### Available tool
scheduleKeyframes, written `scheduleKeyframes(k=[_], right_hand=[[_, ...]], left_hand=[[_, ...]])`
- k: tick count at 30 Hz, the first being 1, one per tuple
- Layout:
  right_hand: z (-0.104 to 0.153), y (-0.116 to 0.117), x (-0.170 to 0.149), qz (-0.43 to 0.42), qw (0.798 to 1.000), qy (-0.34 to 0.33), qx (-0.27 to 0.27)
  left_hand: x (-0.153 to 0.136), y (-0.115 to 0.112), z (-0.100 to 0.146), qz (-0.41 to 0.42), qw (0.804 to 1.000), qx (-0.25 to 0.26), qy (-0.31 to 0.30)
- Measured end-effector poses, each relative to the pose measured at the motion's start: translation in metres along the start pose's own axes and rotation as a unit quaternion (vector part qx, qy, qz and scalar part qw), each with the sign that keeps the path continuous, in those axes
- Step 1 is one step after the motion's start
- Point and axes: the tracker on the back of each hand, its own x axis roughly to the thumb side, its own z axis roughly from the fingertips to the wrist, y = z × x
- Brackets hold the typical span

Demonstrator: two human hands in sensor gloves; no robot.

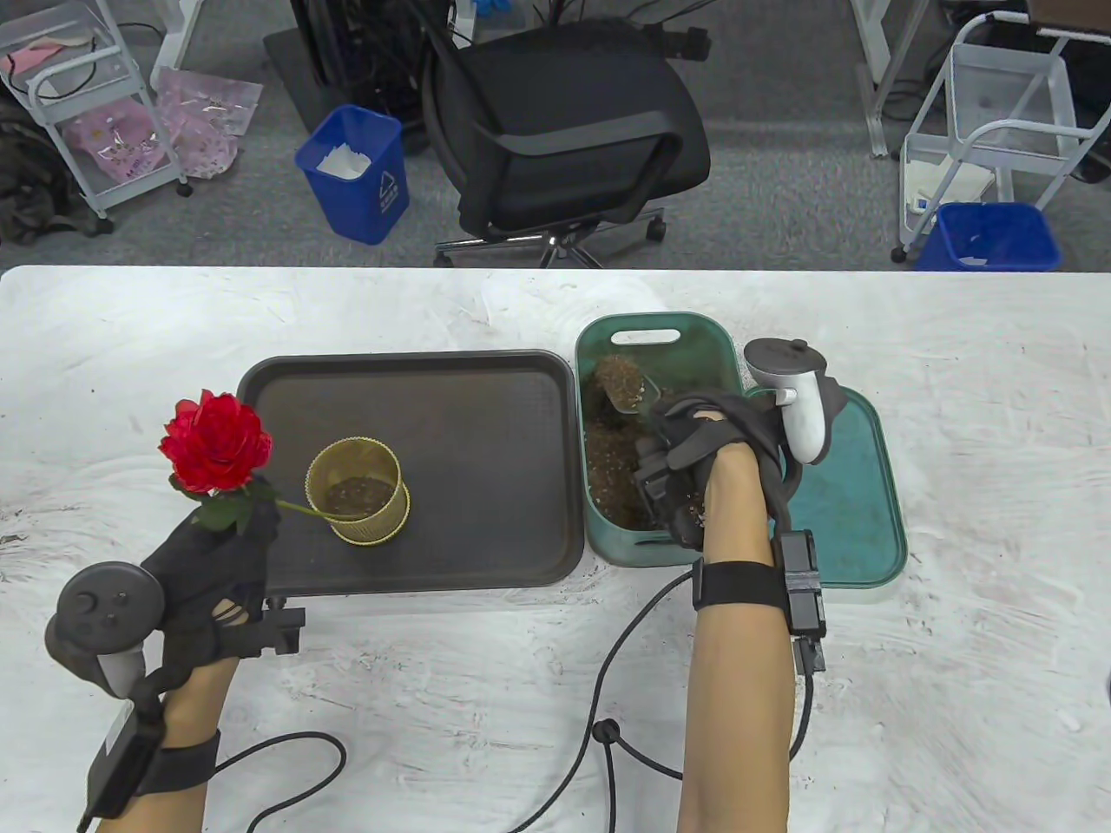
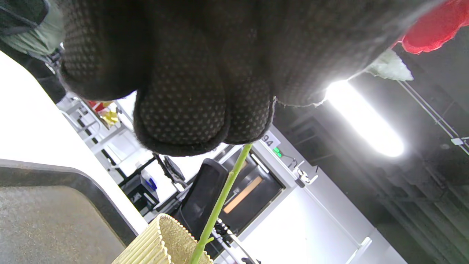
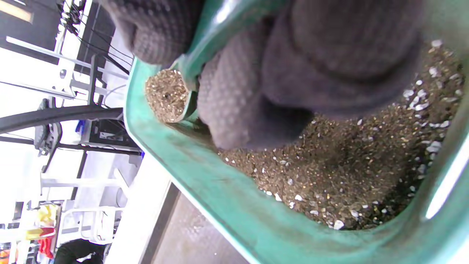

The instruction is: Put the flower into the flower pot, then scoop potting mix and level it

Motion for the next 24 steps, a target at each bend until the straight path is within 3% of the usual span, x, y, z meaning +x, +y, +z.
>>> scheduleKeyframes(k=[6,11,24], right_hand=[[0.027,-0.002,0.014,0.023,0.999,-0.03,-0.007],[0.04,0.021,0.034,0.057,0.996,-0.068,0.032],[0.041,0.159,0.062,0.171,0.959,-0.134,0.183]], left_hand=[[0.002,-0.001,0.001,-0.001,1.0,-0.002,-0.005],[0.001,-0.001,0.001,-0.001,1.0,-0.002,-0.006],[0.001,-0.001,0.001,-0.004,1.0,-0.001,-0.006]])
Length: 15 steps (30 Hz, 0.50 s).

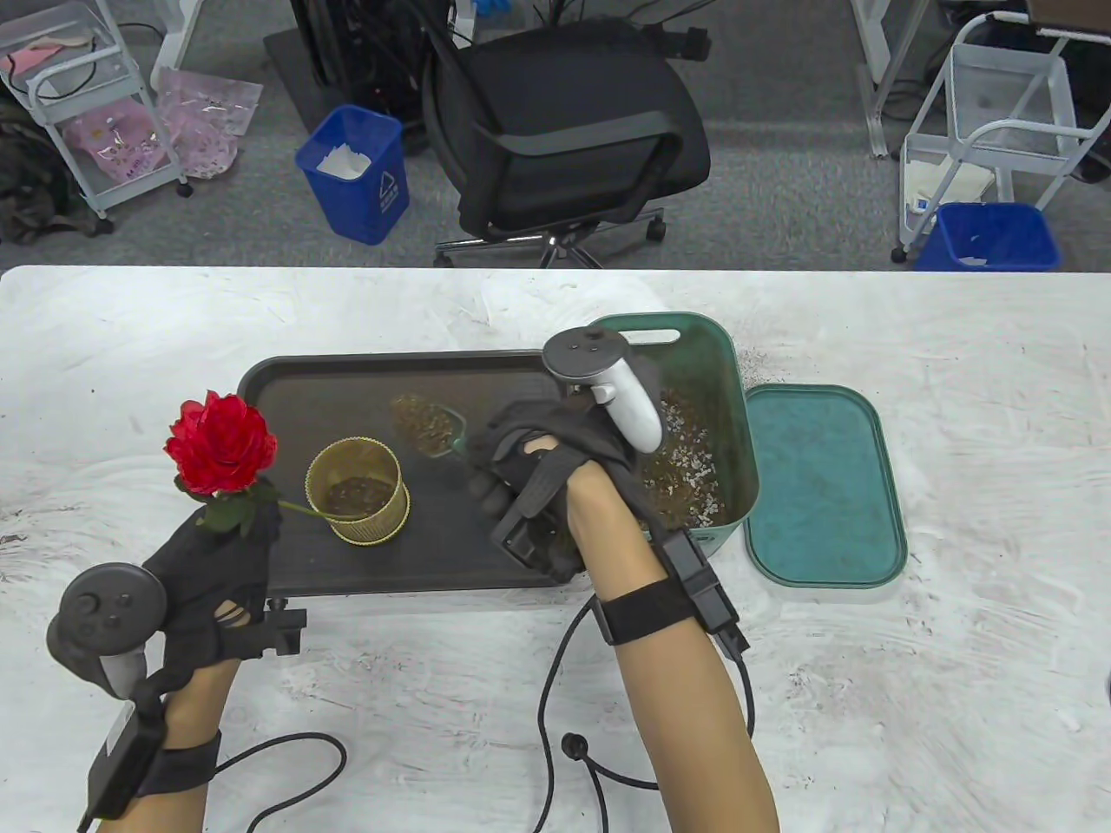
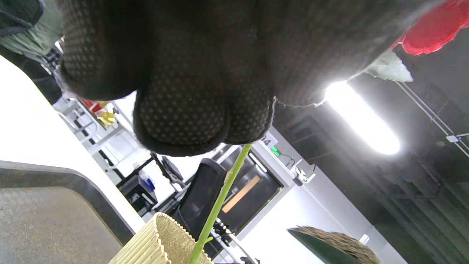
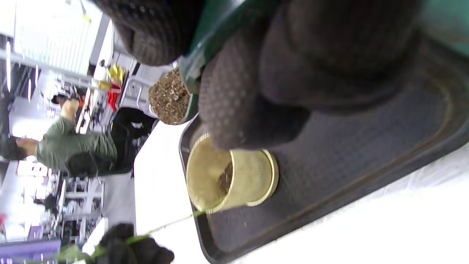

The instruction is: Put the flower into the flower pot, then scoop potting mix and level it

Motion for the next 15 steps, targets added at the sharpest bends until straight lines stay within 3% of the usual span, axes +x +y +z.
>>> scheduleKeyframes(k=[7,15], right_hand=[[-0.027,0.042,0.005,0.069,0.997,0.02,0.005],[-0.031,0.07,0.03,0.184,0.98,0.018,-0.078]], left_hand=[[0.0,-0.001,0.0,0.004,1.0,-0.002,0.0],[0.0,-0.001,0.0,-0.001,1.0,-0.001,-0.003]])
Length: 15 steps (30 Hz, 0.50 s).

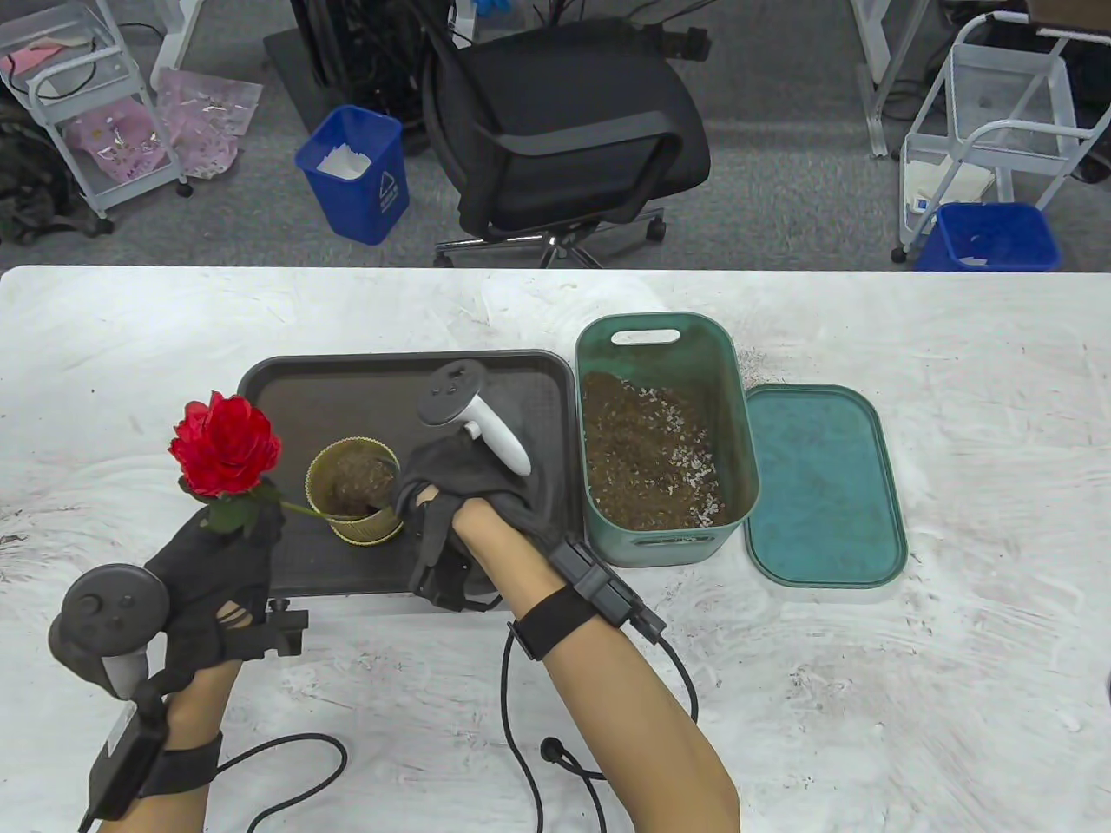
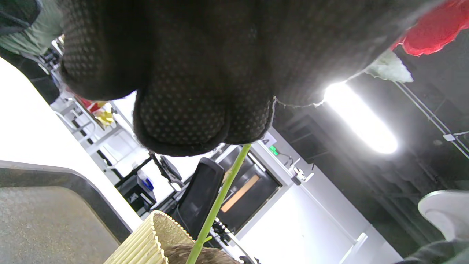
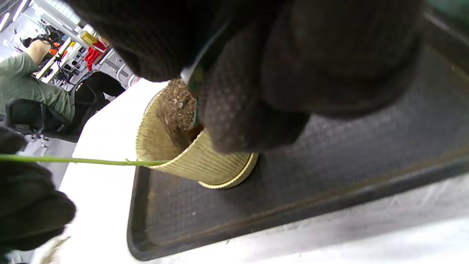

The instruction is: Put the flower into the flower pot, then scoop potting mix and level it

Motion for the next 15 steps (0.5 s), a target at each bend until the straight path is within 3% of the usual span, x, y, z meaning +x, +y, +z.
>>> scheduleKeyframes(k=[9,15], right_hand=[[0.019,0.014,0.035,0.153,0.984,-0.026,-0.088],[0.029,0.014,0.047,0.202,0.971,-0.03,-0.125]], left_hand=[[0.0,0.0,0.0,0.002,1.0,-0.001,0.0],[0.0,-0.001,0.001,-0.002,1.0,-0.001,-0.004]])
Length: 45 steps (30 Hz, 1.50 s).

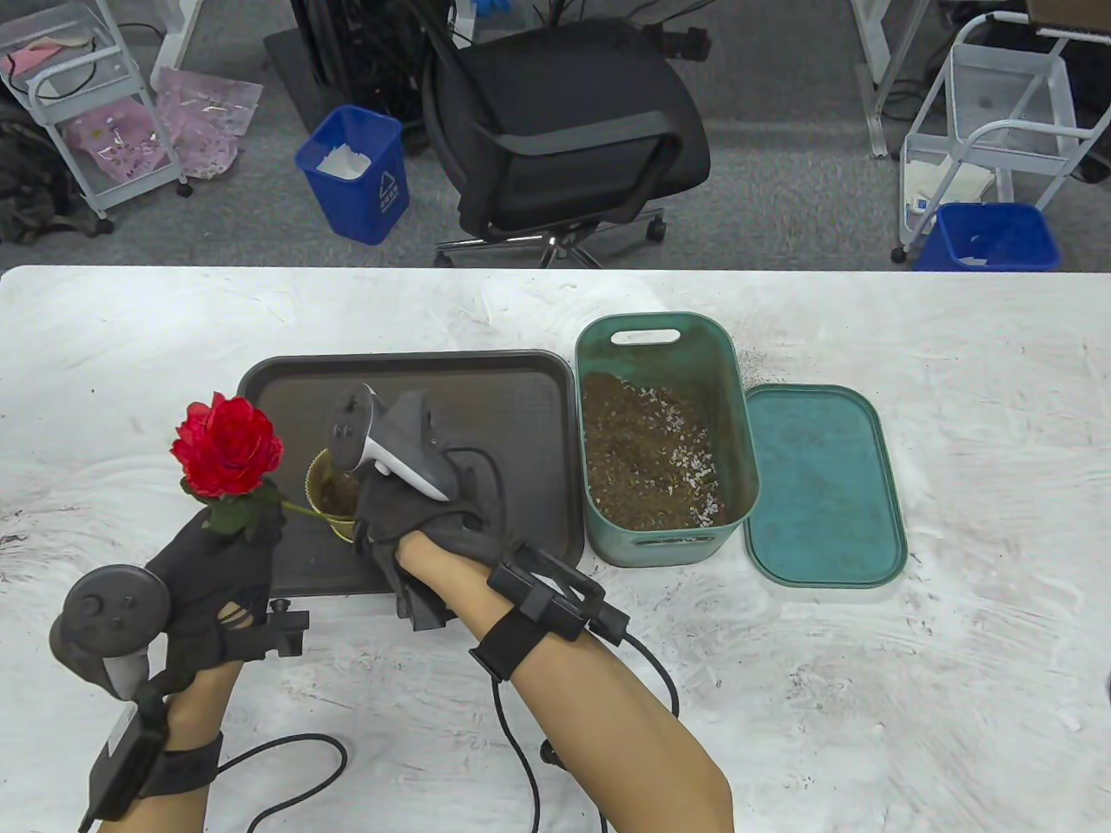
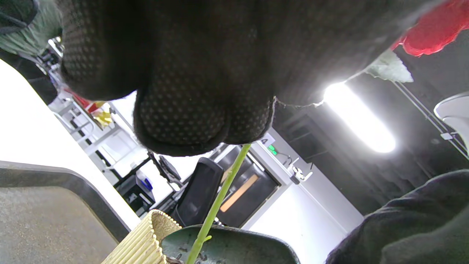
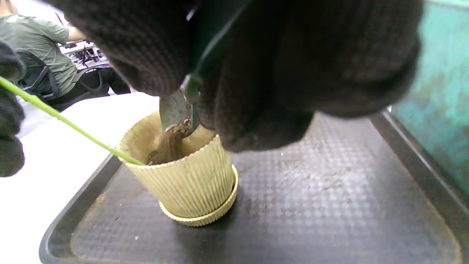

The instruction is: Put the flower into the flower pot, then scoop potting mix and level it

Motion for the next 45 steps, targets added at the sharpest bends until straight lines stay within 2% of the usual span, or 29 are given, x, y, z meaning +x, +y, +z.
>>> scheduleKeyframes(k=[5,10,13,18,23,29,31,36,41,45], right_hand=[[0.005,-0.008,-0.007,-0.015,1.0,0.008,-0.002],[0.01,-0.029,-0.037,-0.089,0.996,0.026,0.002],[0.013,-0.048,-0.064,-0.155,0.987,0.044,0.003],[0.028,-0.089,-0.121,-0.263,0.961,0.076,-0.021],[0.041,-0.109,-0.183,-0.299,0.942,0.138,-0.061],[0.04,-0.104,-0.237,-0.236,0.941,0.23,-0.077],[0.035,-0.098,-0.245,-0.218,0.942,0.25,-0.059],[0.015,-0.077,-0.254,-0.136,0.946,0.292,0.044],[-0.001,-0.06,-0.259,-0.033,0.935,0.349,0.062],[-0.009,-0.051,-0.264,-0.005,0.925,0.376,0.057]], left_hand=[[0.0,0.0,0.0,-0.001,1.0,0.0,-0.001],[0.0,-0.001,0.001,0.001,1.0,-0.001,-0.002],[0.001,-0.001,0.001,0.001,1.0,-0.002,-0.003],[0.0,-0.001,0.001,0.0,1.0,-0.002,-0.005],[0.0,-0.001,0.001,0.001,1.0,-0.001,0.0],[0.0,-0.001,0.0,0.002,1.0,-0.001,0.002],[0.0,-0.001,0.0,0.003,1.0,-0.001,0.003],[0.0,0.0,0.0,0.004,1.0,0.0,0.006],[0.0,0.001,-0.001,0.006,1.0,0.0,0.008],[0.0,0.001,-0.001,0.005,1.0,-0.001,0.007]])
